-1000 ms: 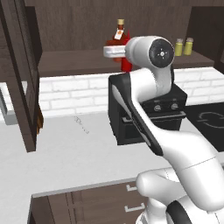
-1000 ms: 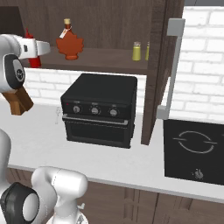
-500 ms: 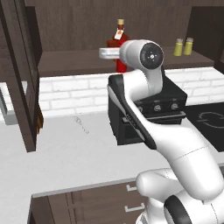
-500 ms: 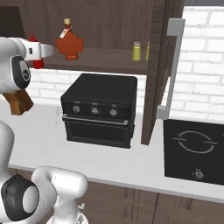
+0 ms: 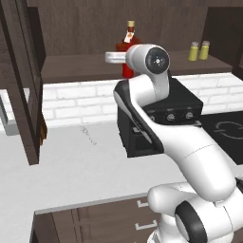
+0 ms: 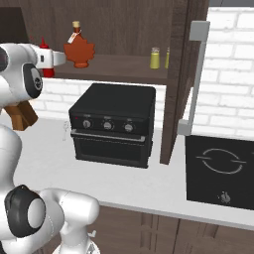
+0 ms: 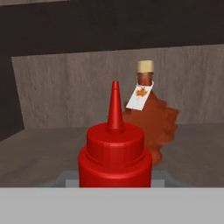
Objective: Put the shaker and condiment bottle from the counter next to their counterparts in the cabinet.
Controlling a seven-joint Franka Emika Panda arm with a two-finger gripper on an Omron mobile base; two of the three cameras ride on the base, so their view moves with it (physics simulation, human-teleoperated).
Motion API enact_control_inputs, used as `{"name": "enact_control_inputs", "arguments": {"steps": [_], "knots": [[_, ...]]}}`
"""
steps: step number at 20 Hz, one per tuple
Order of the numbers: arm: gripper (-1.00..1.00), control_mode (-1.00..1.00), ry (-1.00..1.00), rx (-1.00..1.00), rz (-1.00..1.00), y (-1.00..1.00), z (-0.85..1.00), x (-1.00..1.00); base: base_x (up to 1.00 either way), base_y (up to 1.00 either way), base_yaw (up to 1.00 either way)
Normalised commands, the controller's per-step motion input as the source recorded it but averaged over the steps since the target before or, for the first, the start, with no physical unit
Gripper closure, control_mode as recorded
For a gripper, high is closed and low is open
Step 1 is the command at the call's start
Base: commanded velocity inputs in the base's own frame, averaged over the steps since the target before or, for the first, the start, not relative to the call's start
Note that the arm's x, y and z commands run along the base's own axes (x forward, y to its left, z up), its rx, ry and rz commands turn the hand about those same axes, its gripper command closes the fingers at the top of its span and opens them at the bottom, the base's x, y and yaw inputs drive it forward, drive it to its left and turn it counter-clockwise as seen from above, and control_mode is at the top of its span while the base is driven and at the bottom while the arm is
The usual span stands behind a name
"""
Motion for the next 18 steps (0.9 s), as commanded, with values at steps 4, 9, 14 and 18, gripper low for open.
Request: {"name": "enact_control_inputs", "arguments": {"steps": [4,9,14,18], "knots": [[1.00,-1.00,0.00,0.02,-0.03,0.09,-0.14,0.43,0.00,0.00,0.00],[1.00,-1.00,0.00,0.03,-0.04,0.06,-0.02,0.44,0.00,0.00,0.00],[1.00,-1.00,0.00,0.02,-0.04,0.09,-0.01,0.48,0.00,0.00,0.00],[1.00,-1.00,0.00,0.00,-0.03,0.14,-0.16,0.49,0.00,0.00,0.00]]}}
